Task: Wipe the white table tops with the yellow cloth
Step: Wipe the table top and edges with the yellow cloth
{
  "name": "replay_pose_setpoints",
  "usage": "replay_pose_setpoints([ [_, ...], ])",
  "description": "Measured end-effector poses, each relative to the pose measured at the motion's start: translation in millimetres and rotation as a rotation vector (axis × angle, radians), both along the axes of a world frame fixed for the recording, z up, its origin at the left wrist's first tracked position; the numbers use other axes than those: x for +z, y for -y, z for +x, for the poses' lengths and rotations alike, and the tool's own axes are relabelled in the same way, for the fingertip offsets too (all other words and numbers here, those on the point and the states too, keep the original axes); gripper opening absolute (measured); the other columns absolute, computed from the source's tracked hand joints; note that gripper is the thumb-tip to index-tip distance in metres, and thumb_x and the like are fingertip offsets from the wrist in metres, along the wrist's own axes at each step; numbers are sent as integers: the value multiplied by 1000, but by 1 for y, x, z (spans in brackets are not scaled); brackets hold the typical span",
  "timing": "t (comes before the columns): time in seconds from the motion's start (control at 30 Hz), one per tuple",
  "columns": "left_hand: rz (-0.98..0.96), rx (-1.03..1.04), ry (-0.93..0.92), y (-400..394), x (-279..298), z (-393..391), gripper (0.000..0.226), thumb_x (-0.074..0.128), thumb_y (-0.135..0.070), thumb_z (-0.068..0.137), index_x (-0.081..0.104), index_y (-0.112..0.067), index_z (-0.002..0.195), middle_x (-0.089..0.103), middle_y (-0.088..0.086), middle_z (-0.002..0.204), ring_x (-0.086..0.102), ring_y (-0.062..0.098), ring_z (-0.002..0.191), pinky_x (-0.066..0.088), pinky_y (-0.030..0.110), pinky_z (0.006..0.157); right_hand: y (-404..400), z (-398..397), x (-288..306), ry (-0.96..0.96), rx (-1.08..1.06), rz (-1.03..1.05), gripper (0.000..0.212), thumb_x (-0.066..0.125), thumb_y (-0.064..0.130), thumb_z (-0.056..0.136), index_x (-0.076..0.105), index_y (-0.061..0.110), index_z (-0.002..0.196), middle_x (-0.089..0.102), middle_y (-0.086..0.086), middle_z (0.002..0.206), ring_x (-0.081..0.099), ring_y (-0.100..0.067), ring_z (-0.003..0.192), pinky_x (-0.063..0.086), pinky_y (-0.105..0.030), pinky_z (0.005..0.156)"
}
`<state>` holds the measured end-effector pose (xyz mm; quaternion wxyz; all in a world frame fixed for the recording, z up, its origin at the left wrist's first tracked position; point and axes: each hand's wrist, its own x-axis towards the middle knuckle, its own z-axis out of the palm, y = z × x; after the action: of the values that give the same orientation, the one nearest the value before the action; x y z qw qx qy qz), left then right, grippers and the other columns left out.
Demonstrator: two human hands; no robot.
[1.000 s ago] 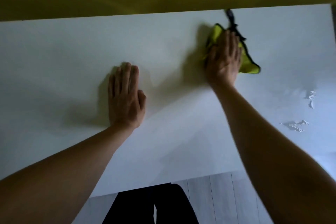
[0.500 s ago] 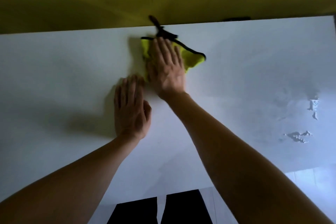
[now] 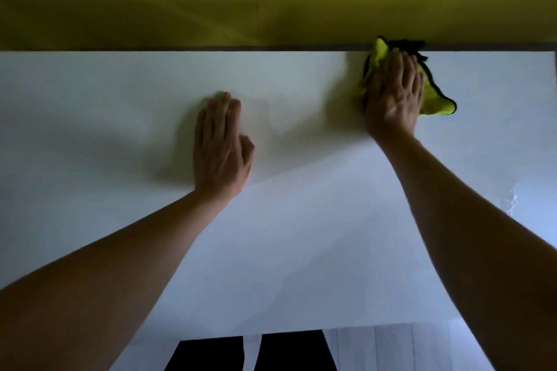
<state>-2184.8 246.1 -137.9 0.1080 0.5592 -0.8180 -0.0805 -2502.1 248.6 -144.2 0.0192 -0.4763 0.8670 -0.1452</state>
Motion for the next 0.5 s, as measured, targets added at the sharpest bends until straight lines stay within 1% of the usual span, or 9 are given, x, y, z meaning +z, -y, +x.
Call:
replay_pose_setpoints([
  [0.1,-10,6,16,1,-6,-5,65,40,-21,100,32,-4,162,27,18,170,22,35,159,14,47,131,11,-2,-3,-52,-59,-13,56,32,38,104,41,6,149,44,-15,152,35,-31,145,19,-46,122],
  [0.17,-9,13,26,0,-7,-5,65,38,-22,100,30,-5,162,25,17,171,20,34,160,12,46,132,18,5,-6,-98,-43,-27,53,32,34,103,46,5,145,49,-17,147,41,-32,141,23,-48,121],
  [0.2,-8,16,28,0,-7,-6,65,37,-22,100,30,-5,162,24,17,171,19,34,160,11,45,132,23,8,-4,-102,-2,-36,52,33,33,102,48,5,143,51,-17,145,42,-33,140,24,-48,120],
  [0.27,-18,23,25,0,-6,-7,64,37,-22,101,31,-4,162,26,17,171,20,34,160,11,45,132,42,23,4,-49,97,5,55,31,34,98,51,4,140,53,-19,140,44,-36,136,25,-47,119],
  [0.33,-29,22,23,0,-6,-8,62,37,-21,101,33,-3,161,28,19,170,23,35,159,13,47,131,65,59,13,37,210,96,62,30,38,92,51,2,138,54,-24,137,45,-41,131,23,-45,117],
  [0.37,-31,20,24,0,-6,-8,62,38,-21,101,34,-2,160,30,19,169,25,36,158,14,47,131,76,85,16,58,281,130,64,33,40,90,52,2,137,54,-24,135,46,-41,128,23,-44,115],
  [0.43,-13,30,31,1,-6,-9,62,38,-22,100,35,-3,160,33,19,167,27,37,157,14,47,131,96,141,20,60,418,127,58,41,43,89,55,8,133,58,-17,128,50,-37,120,29,-42,107],
  [0.5,12,52,43,2,-5,-9,63,36,-24,99,37,-4,159,37,19,165,29,36,156,12,45,132,114,183,19,62,540,98,47,41,44,95,55,14,129,58,-9,124,52,-31,115,32,-42,101],
])
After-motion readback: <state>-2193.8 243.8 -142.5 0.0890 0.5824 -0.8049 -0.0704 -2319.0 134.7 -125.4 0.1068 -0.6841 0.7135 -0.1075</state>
